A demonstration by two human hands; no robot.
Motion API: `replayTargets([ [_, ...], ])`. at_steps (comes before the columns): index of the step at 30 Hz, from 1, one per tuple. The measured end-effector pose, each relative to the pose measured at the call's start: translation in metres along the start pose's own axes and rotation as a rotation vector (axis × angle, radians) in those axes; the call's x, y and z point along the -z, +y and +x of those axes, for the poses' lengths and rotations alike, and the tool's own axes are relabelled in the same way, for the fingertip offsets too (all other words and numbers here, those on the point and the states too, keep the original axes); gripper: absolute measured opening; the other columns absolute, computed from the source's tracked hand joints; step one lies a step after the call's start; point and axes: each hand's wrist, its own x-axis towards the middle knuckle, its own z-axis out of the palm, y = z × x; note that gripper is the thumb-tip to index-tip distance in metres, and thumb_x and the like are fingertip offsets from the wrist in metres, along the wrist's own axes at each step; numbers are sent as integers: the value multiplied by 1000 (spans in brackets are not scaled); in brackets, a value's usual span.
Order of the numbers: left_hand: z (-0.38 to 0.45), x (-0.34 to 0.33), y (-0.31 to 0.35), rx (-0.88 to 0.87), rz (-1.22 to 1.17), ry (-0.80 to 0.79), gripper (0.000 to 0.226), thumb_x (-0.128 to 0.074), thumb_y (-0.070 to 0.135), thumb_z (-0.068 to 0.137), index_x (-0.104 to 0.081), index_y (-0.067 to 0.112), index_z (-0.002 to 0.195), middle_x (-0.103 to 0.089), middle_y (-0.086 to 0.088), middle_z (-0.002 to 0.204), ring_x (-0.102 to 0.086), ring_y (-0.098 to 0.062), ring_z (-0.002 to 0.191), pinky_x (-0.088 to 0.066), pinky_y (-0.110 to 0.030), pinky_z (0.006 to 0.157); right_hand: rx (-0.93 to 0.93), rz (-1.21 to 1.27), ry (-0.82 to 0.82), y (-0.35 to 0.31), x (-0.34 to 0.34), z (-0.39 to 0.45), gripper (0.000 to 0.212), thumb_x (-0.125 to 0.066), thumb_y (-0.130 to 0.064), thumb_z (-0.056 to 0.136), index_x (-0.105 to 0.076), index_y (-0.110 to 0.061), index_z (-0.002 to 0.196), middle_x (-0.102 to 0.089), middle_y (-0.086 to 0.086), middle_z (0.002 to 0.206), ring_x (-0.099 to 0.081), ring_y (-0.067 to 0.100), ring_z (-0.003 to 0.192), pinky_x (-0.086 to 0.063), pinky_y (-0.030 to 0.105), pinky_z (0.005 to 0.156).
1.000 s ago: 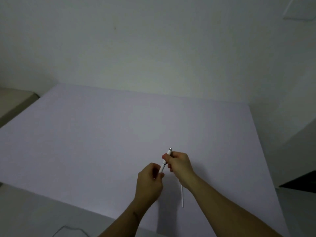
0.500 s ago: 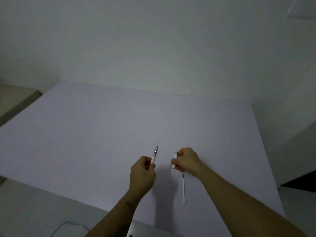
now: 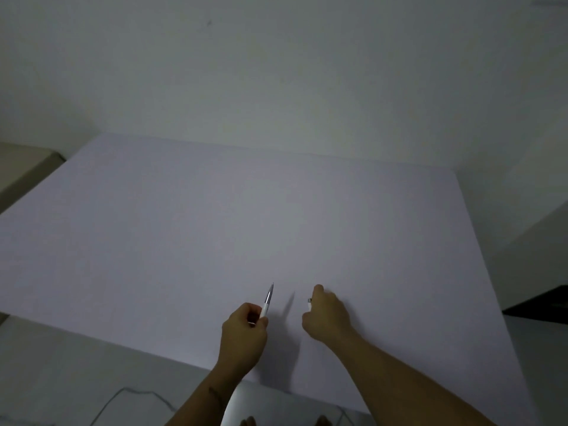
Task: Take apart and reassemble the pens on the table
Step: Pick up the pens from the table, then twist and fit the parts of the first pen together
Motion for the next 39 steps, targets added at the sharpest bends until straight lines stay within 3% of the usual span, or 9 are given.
replayTargets([
  [6,7,15,-3,-38,0,-103,3,-62,12,88,-64,14,87,-66,-1,81,-62,-14,72,-45,-18,58,-35,53,100,3,-8,-8,27,-61,-25,89,-57,-12,112,-65,10,109,-65,28,93,-42,27,64],
  [10,12,25,-8,-63,-6,-159,5,-62,12,87,-65,15,84,-67,-2,80,-62,-15,70,-44,-18,56,-76,89,166,1,-12,-13,19,-59,-23,90,-64,-9,103,-70,12,102,-67,29,90,-40,26,62],
  [16,16,43,-19,-81,-11,-226,7,-63,11,86,-66,17,83,-68,-1,79,-65,-16,72,-44,-18,57,-173,116,222,-8,-11,-25,9,-57,-19,89,-56,-11,88,-66,14,101,-62,30,80,-42,28,60],
  [18,18,48,-21,-86,-13,-246,7,-63,12,86,-65,17,82,-68,-2,79,-66,-18,73,-45,-17,56,-179,156,269,-11,-11,-32,11,-56,-17,88,-60,-12,97,-66,12,104,-61,27,79,-44,28,62],
  [21,20,53,-16,-112,-1,-271,9,-64,12,86,-64,20,81,-68,-1,79,-66,-17,73,-47,-17,56,-123,388,272,-29,-10,-46,27,-58,-18,91,-66,-14,116,-67,8,103,-63,20,83,-48,26,70],
  [25,20,53,-5,-196,13,-291,12,-70,13,83,-63,22,79,-67,1,78,-64,-13,70,-46,-16,55,-133,893,139,-67,-7,-63,12,-64,-20,89,-75,-19,94,-72,3,85,-62,14,69,-49,24,59],
  [28,15,51,2,-257,-14,-284,14,-74,14,79,-63,22,76,-66,3,72,-62,-11,64,-45,-16,53,-191,1159,77,-83,-1,-70,9,-68,-20,87,-74,-13,84,-67,5,71,-58,14,60,-49,25,53],
  [33,9,52,10,-309,-68,-289,13,-69,9,83,-64,19,76,-68,-2,69,-65,-19,67,-54,-23,59,-185,1244,177,-92,9,-75,15,-73,-16,85,-69,-9,72,-61,5,62,-54,17,59,-49,29,60],
  [39,10,68,8,-275,-125,-433,21,-53,10,92,-71,16,83,-71,-5,75,-67,-17,70,-57,-25,67,-117,1212,132,-96,12,-83,14,-65,-9,89,-78,-11,89,-72,11,89,-65,22,84,-54,29,72],
])
